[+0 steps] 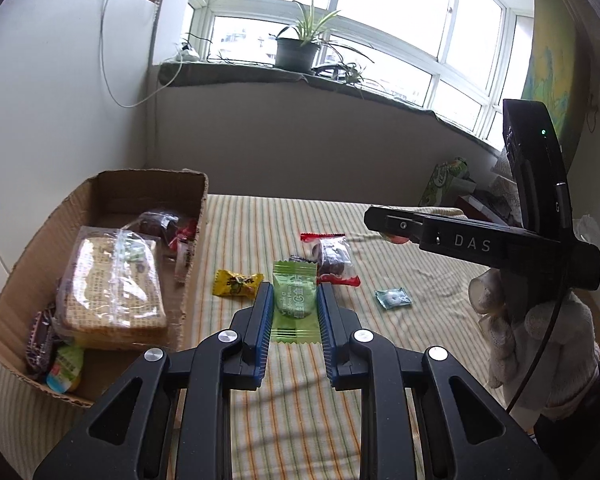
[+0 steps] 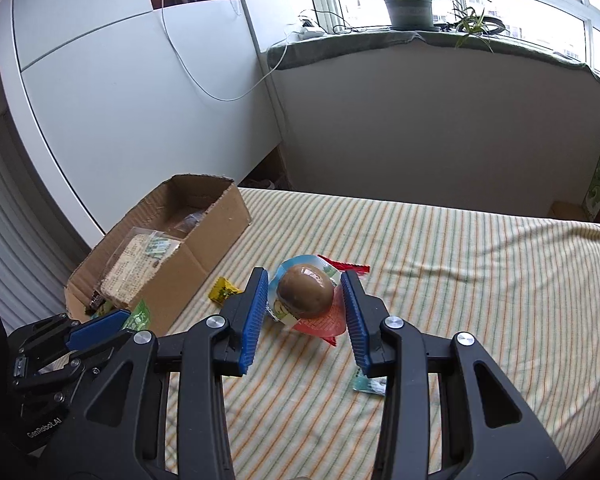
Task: Organize snacks
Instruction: 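Carry the green candy and brown egg treat into the box and release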
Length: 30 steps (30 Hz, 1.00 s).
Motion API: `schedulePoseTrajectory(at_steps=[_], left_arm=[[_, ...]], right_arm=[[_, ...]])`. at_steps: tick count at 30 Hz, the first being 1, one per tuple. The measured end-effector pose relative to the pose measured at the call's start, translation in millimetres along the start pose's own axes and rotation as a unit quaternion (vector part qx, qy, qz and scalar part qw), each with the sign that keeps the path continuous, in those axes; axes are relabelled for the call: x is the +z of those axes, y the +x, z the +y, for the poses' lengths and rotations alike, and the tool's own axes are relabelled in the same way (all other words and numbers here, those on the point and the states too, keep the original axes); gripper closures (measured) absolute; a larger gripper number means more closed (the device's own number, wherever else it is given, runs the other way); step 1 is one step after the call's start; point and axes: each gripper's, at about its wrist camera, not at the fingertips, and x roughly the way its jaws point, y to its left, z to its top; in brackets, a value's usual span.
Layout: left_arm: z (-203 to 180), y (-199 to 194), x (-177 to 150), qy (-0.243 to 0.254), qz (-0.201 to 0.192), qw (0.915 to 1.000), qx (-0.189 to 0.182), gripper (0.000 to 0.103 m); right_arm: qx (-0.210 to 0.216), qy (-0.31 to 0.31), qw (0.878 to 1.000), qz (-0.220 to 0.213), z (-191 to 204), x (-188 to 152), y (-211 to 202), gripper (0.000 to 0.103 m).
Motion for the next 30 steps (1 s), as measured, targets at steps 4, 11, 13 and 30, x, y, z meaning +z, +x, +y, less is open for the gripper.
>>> schedulePoseTrajectory(at_steps=[4,11,13,30], left_arm=[[13.8,-13.0,3.1,-0.011,-0.017,0.9998,0.006,0.083],[44.5,-31.2,4.1,-0.031,-0.036,0.9985,0.025,0.083],[55.8,-35.5,4.7,-0.039,-0.042,0.9978,0.034,0.083],[124.8,-42.5,2.3,-0.084,-0.048,0.9897,0.105,0.083]], right_arm=[[0.013,-0.005,1.000,-0.002,19.5,5.6,6.5,0.064],[0.029,-0.023,0.999,0.001,60.3,17.5,28.7,0.064],[0.033,-0.027,0.999,0.000,70.7,21.4,35.5,0.064],[0.060,-0.035,0.997,0.020,135.0,29.2,94.8,0.064]])
